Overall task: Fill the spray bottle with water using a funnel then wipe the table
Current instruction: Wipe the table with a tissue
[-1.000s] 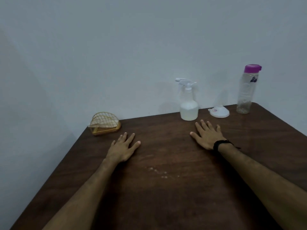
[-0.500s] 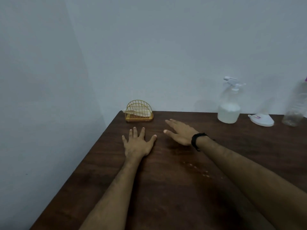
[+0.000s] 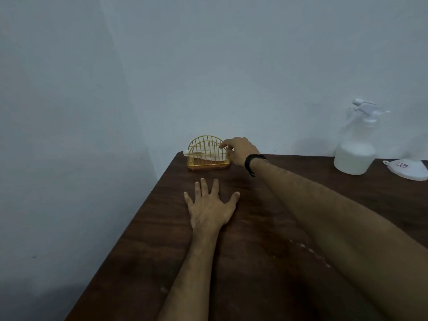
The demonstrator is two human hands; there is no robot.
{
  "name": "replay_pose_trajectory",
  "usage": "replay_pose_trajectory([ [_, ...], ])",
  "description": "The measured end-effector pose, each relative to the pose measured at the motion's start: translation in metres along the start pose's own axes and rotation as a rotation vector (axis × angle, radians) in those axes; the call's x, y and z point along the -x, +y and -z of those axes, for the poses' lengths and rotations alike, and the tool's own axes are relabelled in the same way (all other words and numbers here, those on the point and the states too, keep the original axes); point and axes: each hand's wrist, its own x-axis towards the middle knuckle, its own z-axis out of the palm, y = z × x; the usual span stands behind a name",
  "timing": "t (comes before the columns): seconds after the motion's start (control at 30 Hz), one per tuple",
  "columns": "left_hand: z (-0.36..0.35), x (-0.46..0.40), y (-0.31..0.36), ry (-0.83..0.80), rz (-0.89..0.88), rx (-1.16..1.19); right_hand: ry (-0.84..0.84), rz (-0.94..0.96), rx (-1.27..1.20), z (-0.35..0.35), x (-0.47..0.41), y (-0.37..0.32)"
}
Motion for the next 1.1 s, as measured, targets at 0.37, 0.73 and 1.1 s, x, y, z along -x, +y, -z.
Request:
replay_pose_trajectory([
  [0.37,0.0,-0.003,-0.001,-0.013,0.001,0.012,-0.238,0.103,-0.262,0.006,-0.032,0.023],
  [0.73,0.001,-0.001,-0.002,-0.017,0.017,0.008,-0.198,0.122,0.058,-0.013,-0.023,0.023],
  [1.1,0.003,0.003,-0.001,-0.018,0.013,0.025,0.187,0.143,-0.417,0.068,0.022,0.054],
])
